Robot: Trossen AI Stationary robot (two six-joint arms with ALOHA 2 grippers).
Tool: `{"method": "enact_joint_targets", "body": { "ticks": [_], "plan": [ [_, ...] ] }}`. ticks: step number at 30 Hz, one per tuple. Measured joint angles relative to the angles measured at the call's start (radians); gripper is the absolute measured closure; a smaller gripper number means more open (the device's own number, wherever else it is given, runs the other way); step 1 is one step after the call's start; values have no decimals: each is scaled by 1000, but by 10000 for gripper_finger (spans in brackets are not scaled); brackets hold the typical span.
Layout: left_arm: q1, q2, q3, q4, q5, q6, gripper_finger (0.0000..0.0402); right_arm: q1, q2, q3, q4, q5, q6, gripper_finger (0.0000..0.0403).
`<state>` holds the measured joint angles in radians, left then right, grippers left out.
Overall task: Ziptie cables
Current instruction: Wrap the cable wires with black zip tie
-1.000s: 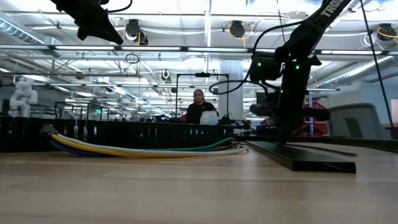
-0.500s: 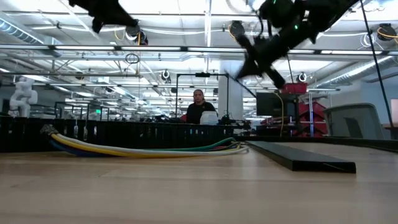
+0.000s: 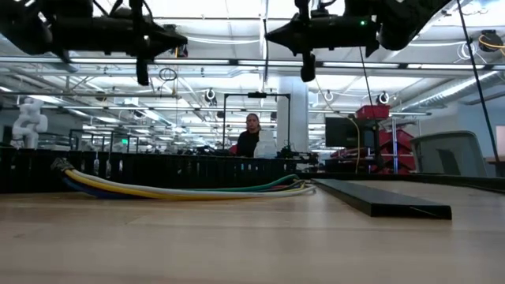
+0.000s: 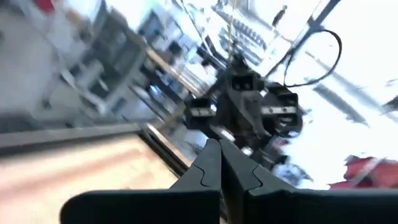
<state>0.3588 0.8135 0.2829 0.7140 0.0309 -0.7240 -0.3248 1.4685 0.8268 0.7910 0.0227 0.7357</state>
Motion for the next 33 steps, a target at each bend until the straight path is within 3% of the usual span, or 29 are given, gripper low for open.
{"method": "enact_joint_targets", "body": {
  "ticks": [6, 11, 14, 16, 18, 22, 27, 30, 33],
  "plan": [
    [-46, 25, 44, -45, 120, -23, 341, 0, 3, 0, -35, -92, -19, 403],
    [-77, 24, 159, -127, 153, 130, 258, 0, 3, 0, -30, -136, 3, 403],
    [-111, 26, 286, -426, 149, 449, 221, 0, 3, 0, -3, -149, 46, 403],
    [-142, 53, 366, -637, 91, 711, 207, 0, 2, 0, 21, -151, 89, 403],
    [-171, 86, 419, -749, 31, 937, 202, 0, 2, 0, 39, -151, 140, 403],
    [-253, 152, 464, -768, -42, 1375, 201, 6, 2, 0, 51, -103, 271, 403],
    [-379, 256, 465, -747, -286, 1944, 201, 6, 2, 0, 27, -29, 466, 403],
    [-441, 305, 468, -650, -401, 2133, 201, 6, 2, 0, 8, -19, 569, 403],
    [-490, 332, 495, -606, -452, 2152, 201, 8, 2, 1, -54, -5, 622, 403]
  ]
}}
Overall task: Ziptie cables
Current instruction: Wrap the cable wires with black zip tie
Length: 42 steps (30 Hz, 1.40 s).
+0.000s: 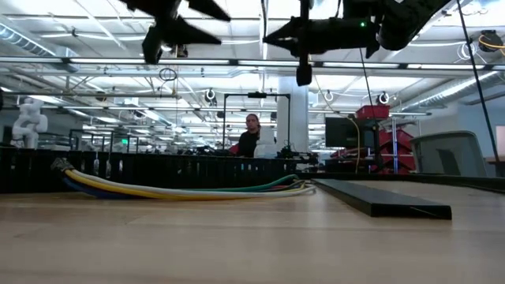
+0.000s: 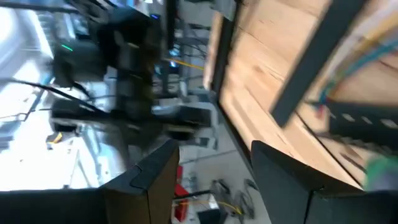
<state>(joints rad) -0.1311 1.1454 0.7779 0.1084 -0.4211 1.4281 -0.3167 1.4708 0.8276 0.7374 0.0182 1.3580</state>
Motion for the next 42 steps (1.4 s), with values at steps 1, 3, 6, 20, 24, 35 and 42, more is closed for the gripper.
{"method": "enact_joint_targets", "body": {
  "ticks": [1, 3, 6, 20, 24, 35, 42],
  "plan": [
    [-15, 4, 13, 14, -1, 2, 201, 3, 1, 0, -13, 1, 20, 403],
    [-43, 3, 34, 26, -3, 1, 201, 9, 1, 0, -19, 5, 37, 403],
    [-67, 2, 54, 46, 1, -2, 201, 22, 8, 0, -18, 17, 76, 403],
    [-74, 91, 49, 55, 51, 0, 201, 111, 60, 126, -51, 89, 72, 403],
    [-74, 96, 49, 129, 15, 1, 201, 107, 64, 127, -77, 91, 52, 403],
    [-77, 62, 49, 145, -130, -6, 201, 53, 61, 127, -48, 87, 7, 403],
    [-76, 63, 49, 146, -42, -9, 201, 57, 61, 127, -51, 87, 32, 403]
  ]
}}
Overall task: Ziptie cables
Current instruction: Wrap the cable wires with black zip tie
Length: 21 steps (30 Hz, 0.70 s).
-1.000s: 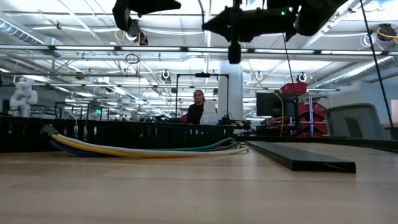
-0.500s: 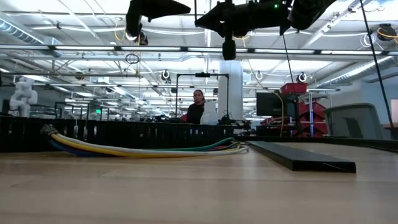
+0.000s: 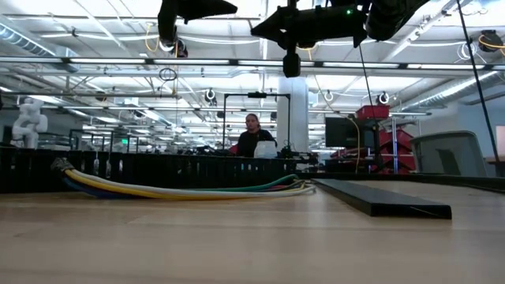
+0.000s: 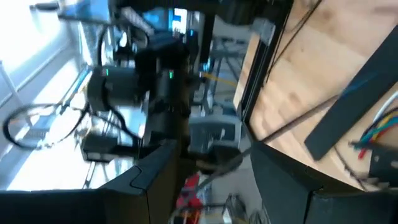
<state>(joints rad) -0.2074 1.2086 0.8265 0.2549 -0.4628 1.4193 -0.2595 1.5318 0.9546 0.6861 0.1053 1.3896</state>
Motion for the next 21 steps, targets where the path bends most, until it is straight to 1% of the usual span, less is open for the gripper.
{"method": "enact_joint_targets", "body": {
  "ticks": [4, 10, 14, 18, 21],
  "plan": [
    [15, 3, 0, -6, 90, 0, 201, 6, 0, 0, 1, 6, 15, 403],
    [36, 9, 0, -2, 131, -1, 201, 6, 0, 0, 29, 4, 16, 403],
    [37, 9, 0, 1, 212, -4, 201, 12, 0, 0, 29, 5, 16, 403],
    [36, 9, 0, 6, 260, -110, 206, 13, 0, 0, 28, 5, 13, 403],
    [37, 9, 0, 9, 272, -190, 226, 13, 0, 0, 28, 6, 3, 403]
  ]
}}
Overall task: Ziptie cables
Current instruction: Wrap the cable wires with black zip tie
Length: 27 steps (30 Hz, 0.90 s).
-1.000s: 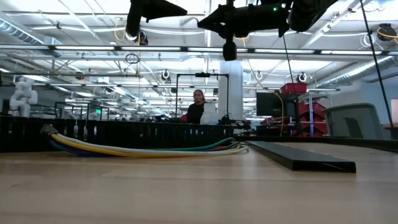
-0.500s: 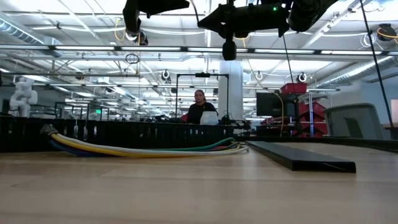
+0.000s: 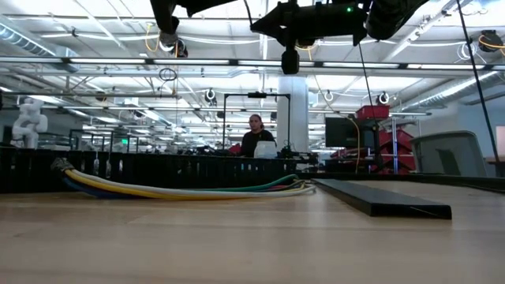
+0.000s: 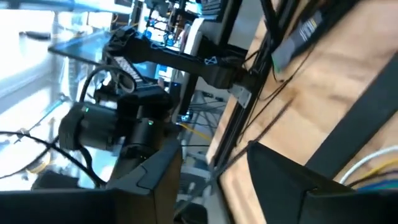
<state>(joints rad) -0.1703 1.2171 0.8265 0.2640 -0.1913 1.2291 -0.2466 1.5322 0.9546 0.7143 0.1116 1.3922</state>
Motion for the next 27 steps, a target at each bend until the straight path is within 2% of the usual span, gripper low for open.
{"method": "enact_joint_targets", "body": {
  "ticks": [6, 15, 19, 23, 27],
  "plan": [
    [0, 0, 0, 19, -7, -116, 286, 0, 0, 0, 14, -2, -10, 403],
    [0, 0, 0, 14, -50, -148, 388, 0, 0, 0, 23, -7, -26, 403],
    [0, 0, 0, 14, -59, -220, 396, 0, 0, 0, 25, -18, -94, 403],
    [11, -3, 0, 9, -127, -514, 399, -1, 0, 0, 39, -106, -345, 403],
    [61, -29, 0, -17, -140, -842, 400, 6, 0, 0, 39, -175, -664, 403]
  ]
}}
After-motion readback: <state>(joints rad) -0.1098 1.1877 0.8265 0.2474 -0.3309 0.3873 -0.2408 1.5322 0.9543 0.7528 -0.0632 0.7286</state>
